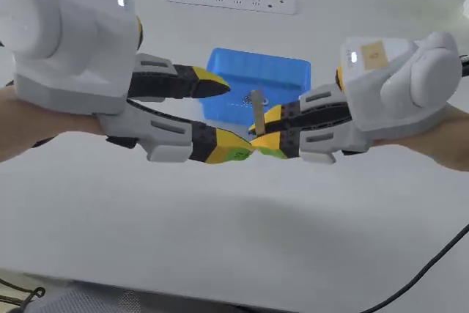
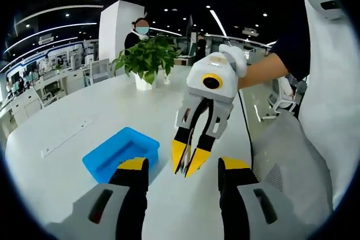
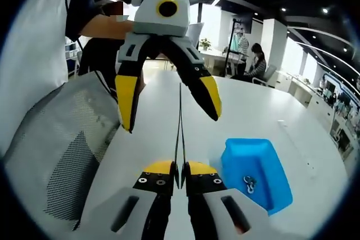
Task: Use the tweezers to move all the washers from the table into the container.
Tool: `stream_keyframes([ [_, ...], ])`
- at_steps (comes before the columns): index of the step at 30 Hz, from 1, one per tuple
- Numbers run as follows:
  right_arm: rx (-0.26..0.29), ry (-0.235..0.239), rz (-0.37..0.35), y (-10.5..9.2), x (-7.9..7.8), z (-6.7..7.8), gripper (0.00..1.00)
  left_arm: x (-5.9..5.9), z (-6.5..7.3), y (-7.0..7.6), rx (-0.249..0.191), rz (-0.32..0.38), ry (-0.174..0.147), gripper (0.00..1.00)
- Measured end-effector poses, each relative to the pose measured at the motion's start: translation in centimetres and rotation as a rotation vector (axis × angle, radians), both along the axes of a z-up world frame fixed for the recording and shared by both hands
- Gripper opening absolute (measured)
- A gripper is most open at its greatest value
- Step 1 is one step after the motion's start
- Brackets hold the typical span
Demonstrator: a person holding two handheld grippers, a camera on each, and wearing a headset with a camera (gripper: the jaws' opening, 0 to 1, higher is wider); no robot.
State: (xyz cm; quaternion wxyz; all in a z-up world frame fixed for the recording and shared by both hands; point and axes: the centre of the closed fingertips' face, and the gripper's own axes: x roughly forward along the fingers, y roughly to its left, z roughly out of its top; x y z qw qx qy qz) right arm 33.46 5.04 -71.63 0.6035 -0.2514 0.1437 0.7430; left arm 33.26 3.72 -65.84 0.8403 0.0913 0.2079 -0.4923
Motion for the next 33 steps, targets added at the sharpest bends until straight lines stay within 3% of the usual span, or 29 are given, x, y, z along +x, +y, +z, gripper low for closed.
stream_keyframes([
  [7,-0.05,0.007,0.018,-0.1,-0.9,-1.2,0.09,-0.5,-0.9,-1.0,0.029,-0.074,0.003,0.4],
  [15,-0.088,0.006,0.022,-0.2,-1.4,-1.8,0.09,-0.2,-1.6,-1.3,0.048,-0.111,0.007,0.23],
  [17,-0.092,0.004,0.024,-0.2,-1.4,-1.9,0.09,-0.4,-2.1,-1.3,0.075,-0.138,0.014,0.15],
  [19,-0.1,0.0,0.026,-0.3,-1.3,-1.9,0.09,-0.4,-2.3,-1.2,0.103,-0.16,-0.001,0.09],
  [22,-0.107,-0.004,0.029,-0.4,-1.3,-2.0,0.09,-0.7,-2.3,-1.3,0.104,-0.169,0.007,0.08],
  [24,-0.115,-0.018,0.03,-0.5,-1.2,-2.1,0.08,-0.8,-2.5,-1.2,0.14,-0.195,-0.022,0.08],
  [30,-0.128,-0.026,0.025,-1.0,-1.0,-2.4,0.08,-1.3,-3.9,-0.6,0.19,-0.226,-0.019,0.08],
  [33,-0.136,-0.034,0.015,-1.1,-0.5,-2.7,0.08,-1.0,-4.9,-0.4,0.236,-0.249,-0.049,0.08],
])
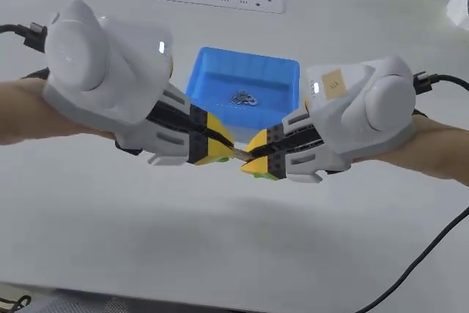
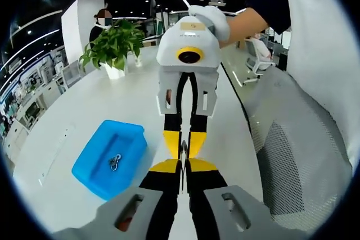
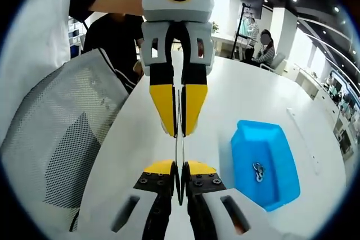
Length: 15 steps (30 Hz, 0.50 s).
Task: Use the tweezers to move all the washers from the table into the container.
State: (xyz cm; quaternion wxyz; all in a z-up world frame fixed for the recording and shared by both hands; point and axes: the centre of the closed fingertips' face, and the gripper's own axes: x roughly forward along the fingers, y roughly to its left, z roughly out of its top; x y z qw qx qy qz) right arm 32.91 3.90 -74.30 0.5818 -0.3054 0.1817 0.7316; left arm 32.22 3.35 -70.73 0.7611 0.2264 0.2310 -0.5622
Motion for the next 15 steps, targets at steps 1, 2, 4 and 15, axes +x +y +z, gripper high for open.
stream_keyframes([
  [1,-0.001,0.0,-0.002,-0.1,0.1,-0.1,0.08,0.2,-0.3,0.1,0.004,-0.001,-0.003,0.08],
  [2,-0.002,0.001,-0.006,-0.1,0.2,0.0,0.08,0.2,-0.5,0.1,0.004,0.0,-0.001,0.08],
  [4,-0.005,-0.004,-0.016,-0.1,0.5,-0.2,0.08,0.6,-1.1,0.2,0.008,0.01,-0.001,0.08],
  [15,-0.031,0.003,-0.037,0.2,1.4,-1.7,0.08,2.3,-4.5,0.7,0.039,0.043,0.018,0.08],
])
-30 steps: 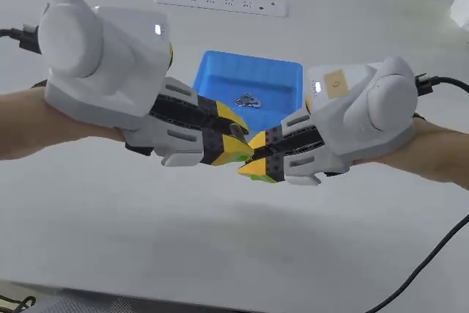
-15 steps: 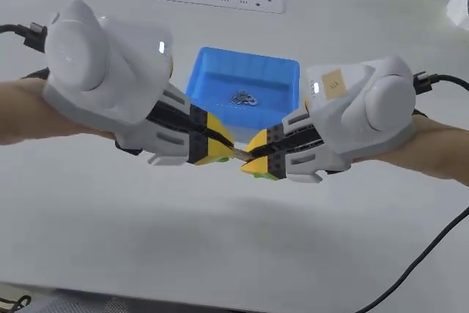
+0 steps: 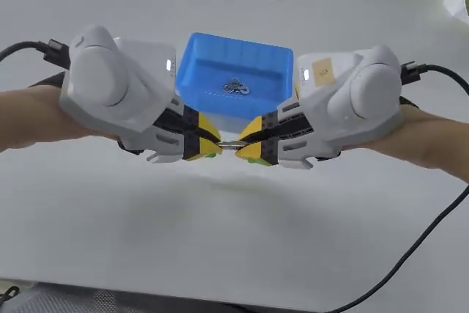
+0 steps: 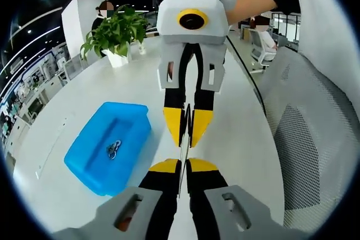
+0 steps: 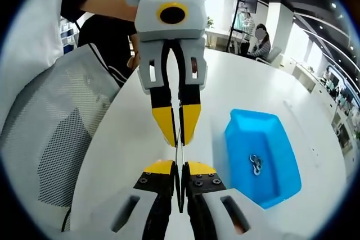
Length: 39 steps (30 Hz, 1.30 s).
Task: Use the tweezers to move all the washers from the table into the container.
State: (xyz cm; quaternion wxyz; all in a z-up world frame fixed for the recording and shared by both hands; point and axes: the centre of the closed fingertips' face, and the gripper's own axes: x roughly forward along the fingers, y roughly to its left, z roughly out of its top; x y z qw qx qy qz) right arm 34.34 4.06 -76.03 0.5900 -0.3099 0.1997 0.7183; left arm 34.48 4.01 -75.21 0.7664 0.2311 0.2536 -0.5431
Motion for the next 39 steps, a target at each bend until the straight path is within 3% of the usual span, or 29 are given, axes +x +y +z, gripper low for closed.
stream_keyframes([
  [6,-0.03,0.021,-0.015,0.3,0.7,-2.6,0.08,0.5,-2.2,0.3,0.019,0.015,0.028,0.08],
  [12,-0.058,0.033,-0.03,0.3,0.3,-4.0,0.08,0.5,-4.0,0.4,0.048,0.02,0.069,0.08],
  [17,-0.092,0.057,-0.05,-0.1,0.3,-4.5,0.1,0.6,-4.2,0.2,0.038,0.032,0.081,0.09],
  [24,-0.101,0.007,-0.023,0.4,0.5,-4.9,0.11,0.7,-4.6,0.4,0.05,0.037,0.092,0.1],
  [27,-0.112,0.01,-0.033,0.4,0.6,-5.0,0.12,0.7,-5.0,0.5,0.072,0.034,0.089,0.1],
  [28,-0.117,0.009,-0.035,0.4,0.5,-5.1,0.12,0.8,-4.7,0.2,0.052,0.03,0.08,0.1],
  [35,-0.127,0.01,-0.064,0.2,0.9,-5.0,0.16,1.0,-4.7,0.4,0.053,0.043,0.092,0.1],
  [39,-0.127,-0.008,-0.084,-0.1,1.3,-4.9,0.22,0.8,-4.6,0.7,0.041,0.057,0.106,0.17],
])
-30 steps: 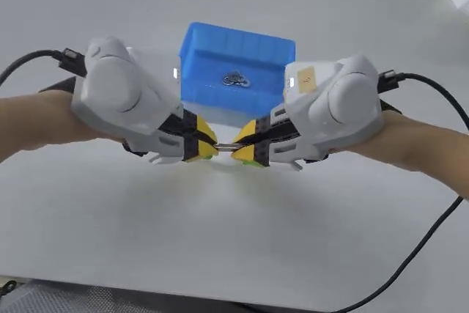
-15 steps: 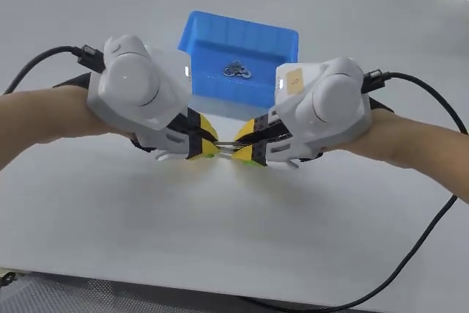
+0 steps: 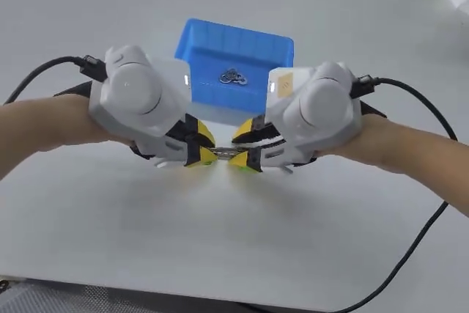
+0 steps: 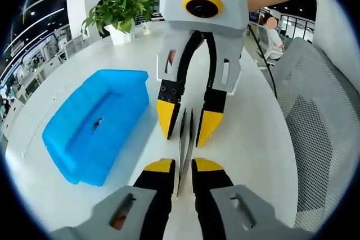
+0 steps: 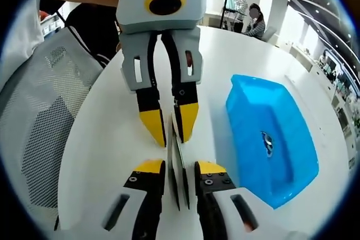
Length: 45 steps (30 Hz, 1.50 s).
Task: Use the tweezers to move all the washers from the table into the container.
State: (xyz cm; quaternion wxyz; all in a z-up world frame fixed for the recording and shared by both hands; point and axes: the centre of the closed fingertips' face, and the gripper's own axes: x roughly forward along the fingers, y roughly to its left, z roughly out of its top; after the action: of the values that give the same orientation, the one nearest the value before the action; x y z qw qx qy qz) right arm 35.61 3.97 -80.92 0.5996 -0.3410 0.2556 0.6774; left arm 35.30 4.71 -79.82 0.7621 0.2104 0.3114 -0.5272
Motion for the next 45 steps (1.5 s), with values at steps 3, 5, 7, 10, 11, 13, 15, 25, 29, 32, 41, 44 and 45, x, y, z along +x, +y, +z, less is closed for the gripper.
stream_keyframes([
  [3,-0.003,-0.015,0.015,-0.5,-0.4,0.1,0.23,-0.1,0.0,0.4,0.003,0.017,0.008,0.23],
  [5,0.007,-0.016,0.01,-0.8,-0.5,0.4,0.27,-0.2,0.1,0.7,0.009,0.028,0.009,0.26],
  [7,0.067,-0.009,-0.029,-0.6,-0.5,1.4,0.31,-0.4,0.5,1.2,0.002,0.031,0.006,0.26],
  [10,0.208,0.06,-0.123,-0.2,-0.6,4.0,0.4,-0.6,1.7,2.1,-0.037,0.084,0.002,0.29],
  [11,0.231,0.058,-0.141,-0.4,-0.4,4.6,0.41,-0.7,2.2,2.3,-0.051,0.097,0.001,0.31],
  [13,0.258,0.048,-0.177,-1.1,-0.2,5.6,0.44,-1.0,3.4,2.6,-0.119,0.157,0.013,0.37],
  [15,0.277,0.058,-0.212,-1.6,-0.3,6.5,0.5,-1.6,4.9,2.5,-0.227,0.214,0.055,0.51],
  [25,0.352,0.072,-0.341,-5.1,0.5,10.0,0.78,-3.3,8.8,3.4,-0.315,0.292,0.0,0.95],
  [29,0.375,0.088,-0.376,-6.1,-0.1,11.3,0.86,-3.6,10.9,3.9,-0.332,0.315,-0.024,0.99],
  [32,0.411,0.101,-0.398,-6.6,-0.6,12.4,0.93,-3.3,12.7,4.2,-0.359,0.34,-0.077,0.99],
  [41,0.458,0.08,-0.48,-8.5,-1.0,14.4,1.0,-3.4,16.3,5.2,-0.377,0.372,-0.156,0.99],
  [44,0.453,0.071,-0.487,-9.1,-1.3,14.5,1.0,-3.6,16.7,5.3,-0.355,0.37,-0.18,0.99],
  [45,0.45,0.065,-0.486,-9.2,-1.4,14.5,1.0,-3.7,16.6,5.3,-0.339,0.364,-0.183,0.99],
])
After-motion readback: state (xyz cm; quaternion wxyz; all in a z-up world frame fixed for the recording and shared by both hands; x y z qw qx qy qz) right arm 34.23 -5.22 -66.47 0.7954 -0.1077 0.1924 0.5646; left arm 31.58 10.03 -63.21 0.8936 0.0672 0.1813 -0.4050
